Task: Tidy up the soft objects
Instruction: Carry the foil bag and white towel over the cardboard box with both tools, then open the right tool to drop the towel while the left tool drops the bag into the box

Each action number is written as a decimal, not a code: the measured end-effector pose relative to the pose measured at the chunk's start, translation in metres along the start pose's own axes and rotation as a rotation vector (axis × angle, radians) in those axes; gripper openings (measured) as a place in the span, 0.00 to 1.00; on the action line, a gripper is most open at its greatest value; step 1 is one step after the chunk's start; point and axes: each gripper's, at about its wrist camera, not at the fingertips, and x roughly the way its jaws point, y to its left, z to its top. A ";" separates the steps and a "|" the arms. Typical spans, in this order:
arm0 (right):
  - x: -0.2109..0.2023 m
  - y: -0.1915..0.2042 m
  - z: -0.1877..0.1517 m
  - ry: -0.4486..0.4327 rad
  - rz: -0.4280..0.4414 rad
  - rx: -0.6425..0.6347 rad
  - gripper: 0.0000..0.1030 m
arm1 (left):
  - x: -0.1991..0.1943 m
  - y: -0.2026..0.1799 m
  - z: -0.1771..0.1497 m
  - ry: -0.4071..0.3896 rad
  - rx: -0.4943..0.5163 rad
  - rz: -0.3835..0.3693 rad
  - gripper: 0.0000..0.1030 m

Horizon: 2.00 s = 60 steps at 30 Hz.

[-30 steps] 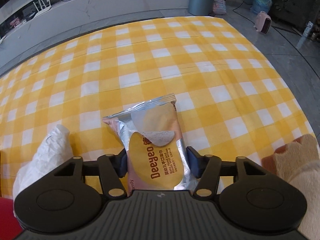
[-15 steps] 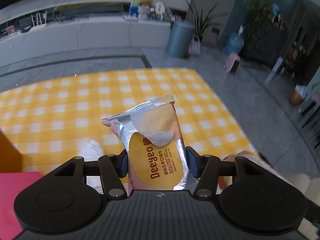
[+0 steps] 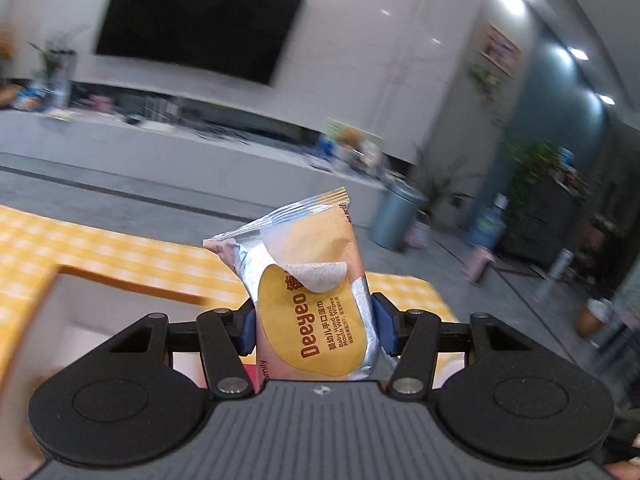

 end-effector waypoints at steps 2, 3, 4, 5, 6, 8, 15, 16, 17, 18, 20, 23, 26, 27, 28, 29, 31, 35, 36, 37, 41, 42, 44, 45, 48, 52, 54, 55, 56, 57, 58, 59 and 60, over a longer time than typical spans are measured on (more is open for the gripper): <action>0.006 0.018 -0.001 0.013 0.037 -0.014 0.09 | -0.008 0.020 -0.004 -0.026 -0.014 0.036 0.62; 0.009 0.027 -0.001 0.014 0.063 -0.010 0.09 | -0.011 0.028 -0.005 -0.039 -0.021 0.053 0.62; 0.013 0.036 -0.001 0.010 0.082 -0.002 0.09 | -0.013 0.037 -0.006 -0.050 -0.027 0.071 0.62; 0.016 0.046 0.000 -0.007 0.091 0.009 0.09 | -0.014 0.046 -0.007 -0.055 -0.034 0.089 0.62; 0.020 0.058 0.001 -0.029 0.097 0.016 0.09 | -0.016 0.052 -0.009 -0.055 -0.039 0.102 0.62; 0.031 0.082 0.004 -0.055 0.138 0.025 0.09 | -0.017 0.068 -0.012 -0.059 -0.052 0.126 0.62; 0.110 0.176 0.003 0.037 0.264 -0.012 0.09 | -0.042 0.124 -0.018 -0.089 -0.144 0.188 0.62; 0.127 0.189 0.000 0.068 0.262 -0.029 0.09 | -0.042 0.129 -0.018 -0.088 -0.149 0.202 0.62; 0.144 0.200 -0.003 0.096 0.260 -0.040 0.09 | -0.045 0.134 -0.019 -0.088 -0.149 0.218 0.62; 0.161 0.210 -0.007 0.130 0.260 -0.048 0.09 | -0.047 0.139 -0.021 -0.085 -0.144 0.232 0.62; 0.195 0.227 -0.014 0.198 0.261 -0.045 0.09 | -0.045 0.143 -0.022 -0.063 -0.131 0.242 0.62; 0.244 0.246 -0.021 0.286 0.258 -0.047 0.09 | -0.048 0.151 -0.024 -0.066 -0.135 0.269 0.62; 0.286 0.259 -0.035 0.384 0.235 -0.073 0.09 | -0.052 0.161 -0.026 -0.072 -0.137 0.304 0.62; 0.299 0.263 -0.039 0.411 0.222 -0.085 0.09 | -0.052 0.163 -0.026 -0.068 -0.145 0.311 0.62; 0.311 0.266 -0.046 0.445 0.208 -0.109 0.09 | -0.050 0.166 -0.027 -0.061 -0.154 0.316 0.62; 0.322 0.266 -0.053 0.476 0.184 -0.135 0.09 | -0.049 0.168 -0.028 -0.054 -0.160 0.317 0.62; 0.345 0.263 -0.067 0.539 0.075 -0.196 0.09 | -0.046 0.169 -0.029 -0.043 -0.161 0.314 0.62; 0.372 0.249 -0.088 0.613 -0.076 -0.302 0.09 | -0.040 0.168 -0.031 -0.030 -0.146 0.304 0.62; 0.374 0.246 -0.090 0.611 -0.099 -0.322 0.09 | -0.038 0.167 -0.031 -0.028 -0.139 0.301 0.62; 0.375 0.249 -0.092 0.603 -0.124 -0.358 0.09 | -0.037 0.166 -0.032 -0.024 -0.134 0.299 0.62; 0.377 0.253 -0.103 0.576 -0.242 -0.566 0.11 | -0.027 0.162 -0.033 0.000 -0.116 0.303 0.62; 0.376 0.253 -0.105 0.575 -0.257 -0.602 0.17 | -0.024 0.162 -0.033 0.003 -0.109 0.305 0.62; 0.373 0.251 -0.105 0.563 -0.254 -0.636 0.31 | -0.018 0.160 -0.032 0.011 -0.096 0.309 0.62; 0.367 0.249 -0.103 0.552 -0.240 -0.631 0.48 | -0.015 0.159 -0.031 0.015 -0.088 0.313 0.62; 0.353 0.249 -0.093 0.508 -0.203 -0.610 0.55 | -0.005 0.153 -0.029 0.021 -0.045 0.333 0.62; 0.323 0.247 -0.083 0.466 -0.165 -0.594 0.60 | 0.014 0.146 -0.025 0.032 -0.005 0.380 0.62; 0.311 0.245 -0.080 0.446 -0.150 -0.589 0.60 | 0.026 0.146 -0.024 0.053 -0.016 0.418 0.63; 0.305 0.244 -0.078 0.441 -0.144 -0.591 0.60 | 0.031 0.147 -0.025 0.071 -0.022 0.435 0.63; 0.298 0.243 -0.076 0.434 -0.140 -0.592 0.61 | 0.037 0.148 -0.026 0.089 -0.025 0.449 0.63; 0.290 0.241 -0.073 0.425 -0.138 -0.591 0.61 | 0.043 0.148 -0.029 0.107 -0.024 0.460 0.63; 0.283 0.240 -0.070 0.417 -0.137 -0.588 0.61 | 0.050 0.149 -0.031 0.126 -0.022 0.470 0.63; 0.276 0.237 -0.068 0.409 -0.134 -0.581 0.61 | 0.055 0.150 -0.033 0.146 -0.021 0.478 0.63; 0.268 0.234 -0.065 0.403 -0.127 -0.570 0.61 | 0.058 0.151 -0.035 0.156 -0.020 0.486 0.62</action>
